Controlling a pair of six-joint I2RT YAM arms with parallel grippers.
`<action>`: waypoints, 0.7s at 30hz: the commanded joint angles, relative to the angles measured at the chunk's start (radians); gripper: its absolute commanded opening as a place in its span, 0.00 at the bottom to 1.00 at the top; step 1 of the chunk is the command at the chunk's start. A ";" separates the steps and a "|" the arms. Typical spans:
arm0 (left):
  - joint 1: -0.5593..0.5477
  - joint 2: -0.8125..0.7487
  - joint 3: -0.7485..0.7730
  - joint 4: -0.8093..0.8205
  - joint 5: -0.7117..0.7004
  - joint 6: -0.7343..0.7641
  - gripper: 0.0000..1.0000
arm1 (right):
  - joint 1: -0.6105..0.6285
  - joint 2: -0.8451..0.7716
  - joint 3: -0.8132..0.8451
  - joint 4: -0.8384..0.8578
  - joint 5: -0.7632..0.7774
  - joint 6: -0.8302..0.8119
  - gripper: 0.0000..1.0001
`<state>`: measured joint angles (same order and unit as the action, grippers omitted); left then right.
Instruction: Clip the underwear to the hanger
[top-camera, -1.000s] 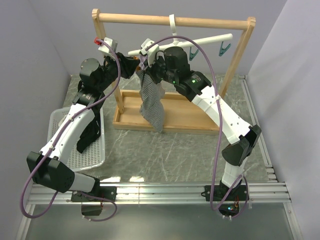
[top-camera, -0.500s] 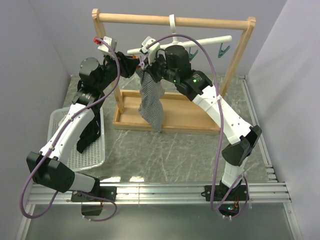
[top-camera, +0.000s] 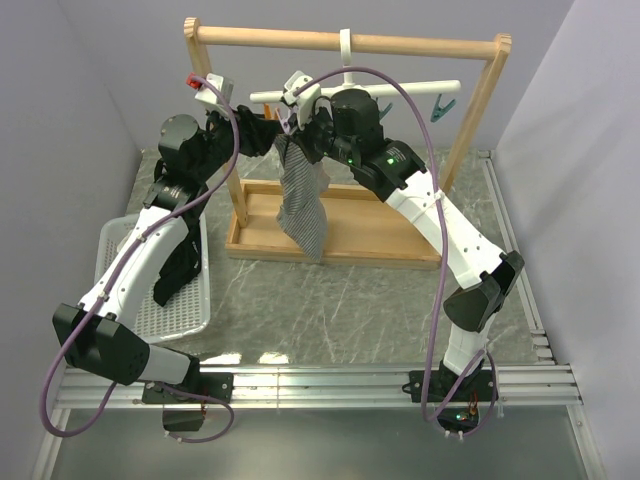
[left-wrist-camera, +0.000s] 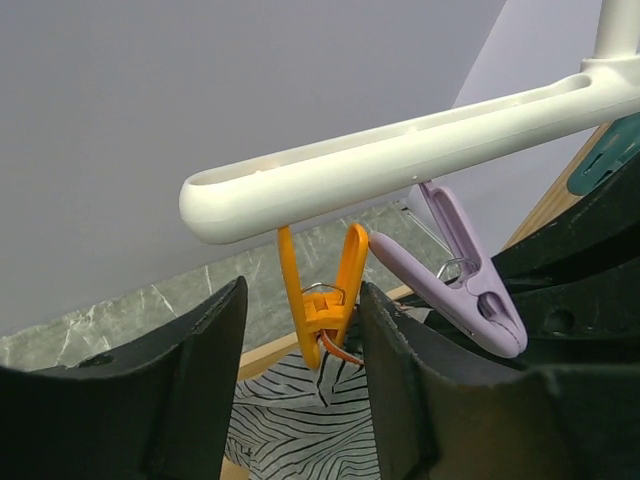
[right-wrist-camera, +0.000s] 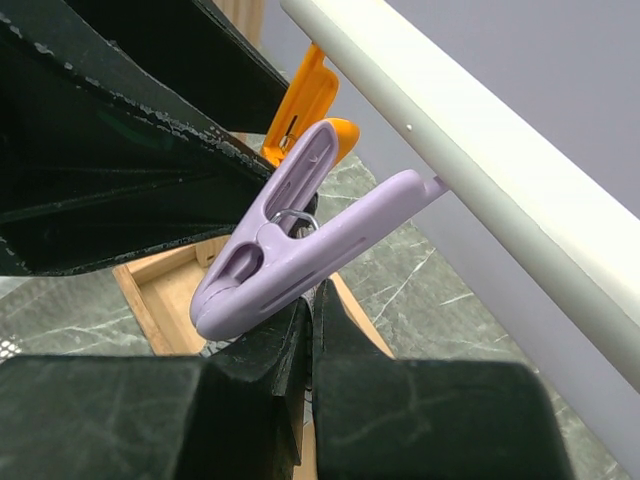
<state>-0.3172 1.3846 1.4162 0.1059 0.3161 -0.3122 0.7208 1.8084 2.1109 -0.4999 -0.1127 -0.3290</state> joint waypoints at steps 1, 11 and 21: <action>0.004 -0.039 0.015 0.008 -0.005 -0.011 0.55 | -0.007 -0.029 0.043 0.063 -0.001 0.019 0.00; 0.030 -0.104 -0.028 -0.061 0.043 -0.039 0.69 | -0.006 -0.058 -0.043 0.081 -0.045 0.045 0.08; 0.053 -0.183 -0.115 -0.092 0.051 -0.077 0.68 | 0.000 -0.110 -0.172 0.130 -0.041 0.064 0.43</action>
<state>-0.2687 1.2366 1.3132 0.0181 0.3439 -0.3649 0.7200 1.7851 1.9533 -0.4450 -0.1509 -0.2794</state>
